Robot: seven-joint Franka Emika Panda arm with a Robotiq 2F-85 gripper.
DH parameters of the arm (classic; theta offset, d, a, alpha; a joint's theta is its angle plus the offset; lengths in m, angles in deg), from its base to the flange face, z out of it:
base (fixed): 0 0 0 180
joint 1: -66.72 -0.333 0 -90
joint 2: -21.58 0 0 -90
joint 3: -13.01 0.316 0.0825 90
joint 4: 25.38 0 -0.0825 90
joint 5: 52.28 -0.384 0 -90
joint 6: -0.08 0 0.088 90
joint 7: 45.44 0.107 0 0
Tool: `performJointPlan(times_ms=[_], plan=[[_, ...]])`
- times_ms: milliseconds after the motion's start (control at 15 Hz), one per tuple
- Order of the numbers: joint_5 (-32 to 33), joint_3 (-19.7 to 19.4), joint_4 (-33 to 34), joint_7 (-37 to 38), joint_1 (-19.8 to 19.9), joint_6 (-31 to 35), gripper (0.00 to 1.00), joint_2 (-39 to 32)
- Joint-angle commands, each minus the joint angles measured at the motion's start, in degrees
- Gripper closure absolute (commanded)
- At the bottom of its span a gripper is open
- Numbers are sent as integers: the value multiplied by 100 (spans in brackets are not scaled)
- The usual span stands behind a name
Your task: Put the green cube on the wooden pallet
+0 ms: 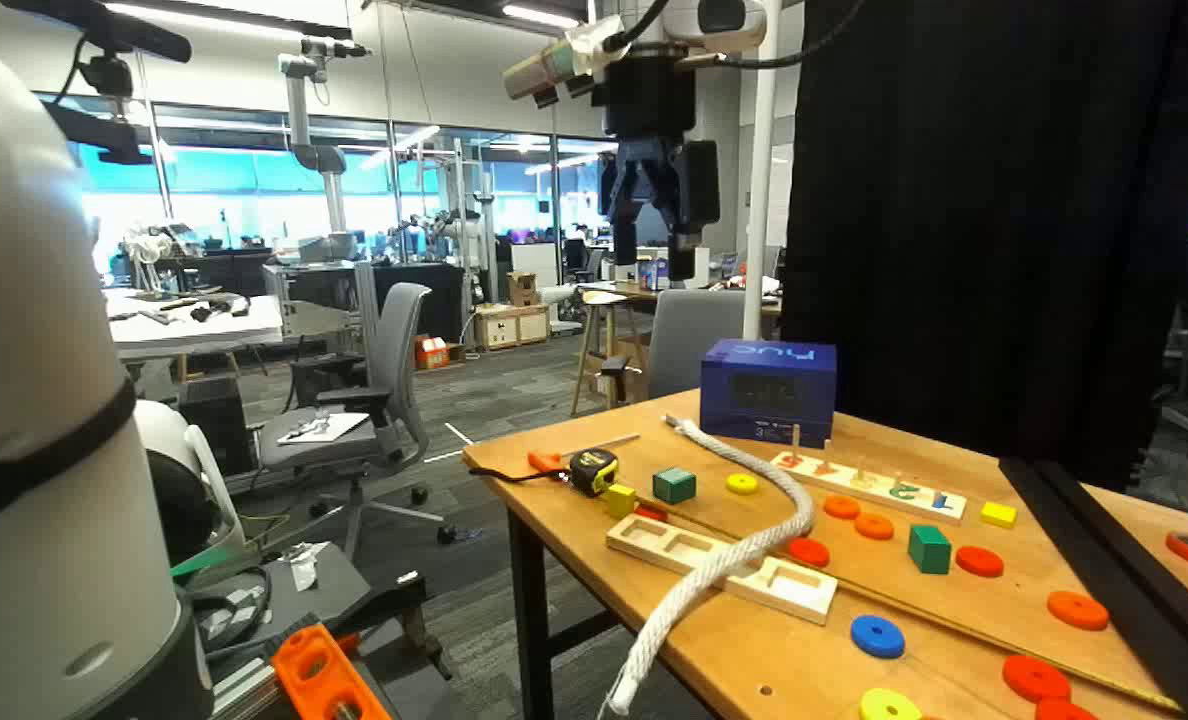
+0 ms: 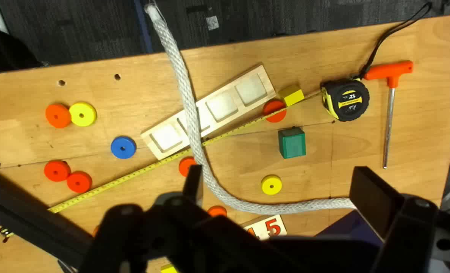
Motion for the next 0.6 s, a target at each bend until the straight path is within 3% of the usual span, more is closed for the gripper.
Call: performJointPlan(times_ms=[0,400,533], plan=[[-16,26,31,-15,30,-8,0,2],[-16,26,98,-15,30,-9,0,13],[122,-41,148,-396,5,-106,0,-77]])
